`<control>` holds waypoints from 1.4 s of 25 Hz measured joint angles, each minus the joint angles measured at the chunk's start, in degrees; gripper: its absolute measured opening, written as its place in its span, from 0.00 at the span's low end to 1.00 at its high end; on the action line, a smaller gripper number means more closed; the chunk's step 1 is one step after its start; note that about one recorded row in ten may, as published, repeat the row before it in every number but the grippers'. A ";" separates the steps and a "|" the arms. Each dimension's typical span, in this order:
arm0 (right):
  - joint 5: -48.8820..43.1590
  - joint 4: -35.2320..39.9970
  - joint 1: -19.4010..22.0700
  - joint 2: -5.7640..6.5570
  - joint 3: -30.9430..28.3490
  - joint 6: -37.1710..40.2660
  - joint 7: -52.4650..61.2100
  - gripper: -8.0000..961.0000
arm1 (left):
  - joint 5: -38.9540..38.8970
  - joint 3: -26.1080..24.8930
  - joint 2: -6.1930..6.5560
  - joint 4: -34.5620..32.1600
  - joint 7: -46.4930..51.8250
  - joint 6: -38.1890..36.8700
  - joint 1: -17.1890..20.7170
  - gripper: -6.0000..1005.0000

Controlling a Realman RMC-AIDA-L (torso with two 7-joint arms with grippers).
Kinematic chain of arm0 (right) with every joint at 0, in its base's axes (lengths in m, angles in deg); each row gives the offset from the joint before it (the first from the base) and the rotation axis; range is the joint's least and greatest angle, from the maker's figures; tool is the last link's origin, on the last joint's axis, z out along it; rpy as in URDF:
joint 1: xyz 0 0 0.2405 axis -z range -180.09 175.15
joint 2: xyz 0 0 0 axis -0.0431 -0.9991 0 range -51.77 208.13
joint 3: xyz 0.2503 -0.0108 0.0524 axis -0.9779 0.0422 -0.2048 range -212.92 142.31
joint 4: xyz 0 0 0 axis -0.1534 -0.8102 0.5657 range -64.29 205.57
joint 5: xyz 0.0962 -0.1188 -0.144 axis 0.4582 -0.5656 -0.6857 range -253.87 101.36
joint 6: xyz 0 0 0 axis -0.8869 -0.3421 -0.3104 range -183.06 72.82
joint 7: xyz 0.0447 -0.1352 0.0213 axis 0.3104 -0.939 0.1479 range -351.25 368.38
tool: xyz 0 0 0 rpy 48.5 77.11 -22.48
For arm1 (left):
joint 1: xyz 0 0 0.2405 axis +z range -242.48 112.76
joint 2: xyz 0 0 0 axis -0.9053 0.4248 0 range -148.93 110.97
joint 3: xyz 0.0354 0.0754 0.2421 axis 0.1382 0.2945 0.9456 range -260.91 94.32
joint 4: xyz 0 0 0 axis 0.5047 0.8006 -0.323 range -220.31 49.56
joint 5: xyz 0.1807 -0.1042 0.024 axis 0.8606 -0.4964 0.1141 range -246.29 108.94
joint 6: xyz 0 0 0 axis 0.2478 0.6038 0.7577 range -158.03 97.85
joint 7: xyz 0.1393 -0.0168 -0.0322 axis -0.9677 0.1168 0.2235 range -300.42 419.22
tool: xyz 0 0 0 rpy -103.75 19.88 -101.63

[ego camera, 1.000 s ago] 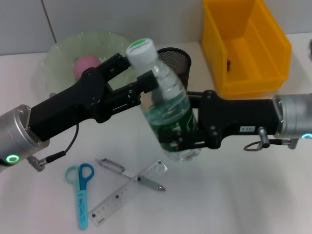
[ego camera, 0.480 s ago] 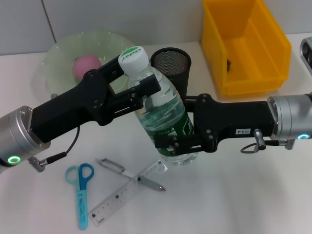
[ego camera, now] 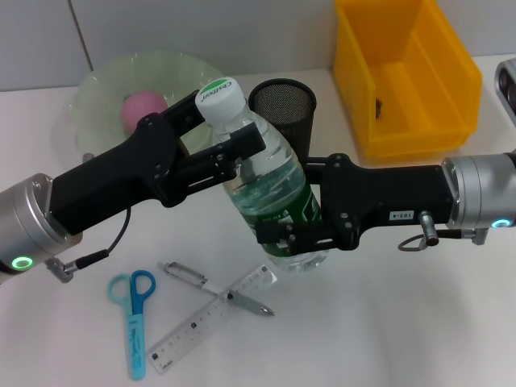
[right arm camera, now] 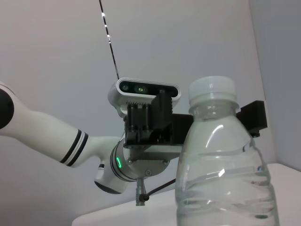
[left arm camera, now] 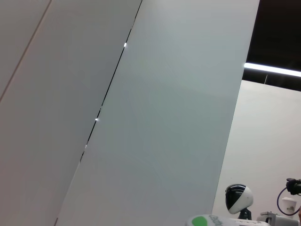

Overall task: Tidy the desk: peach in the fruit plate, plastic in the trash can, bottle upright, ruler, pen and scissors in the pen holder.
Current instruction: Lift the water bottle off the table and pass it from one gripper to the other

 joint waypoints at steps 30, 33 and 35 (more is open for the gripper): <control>-0.77 0.01 -0.36 0.18 0.00 0.48 0.52 0.85 | 0.04 0.08 0.18 -0.21 -0.75 0.62 -0.26 0.50; -0.77 0.01 -0.42 0.18 0.00 0.47 0.58 0.85 | -0.03 0.08 0.24 -0.23 -0.80 0.62 0.02 0.47; -0.77 0.01 -0.43 0.16 0.00 0.48 0.58 0.85 | -0.03 0.09 0.27 -0.44 -0.81 0.63 0.18 0.46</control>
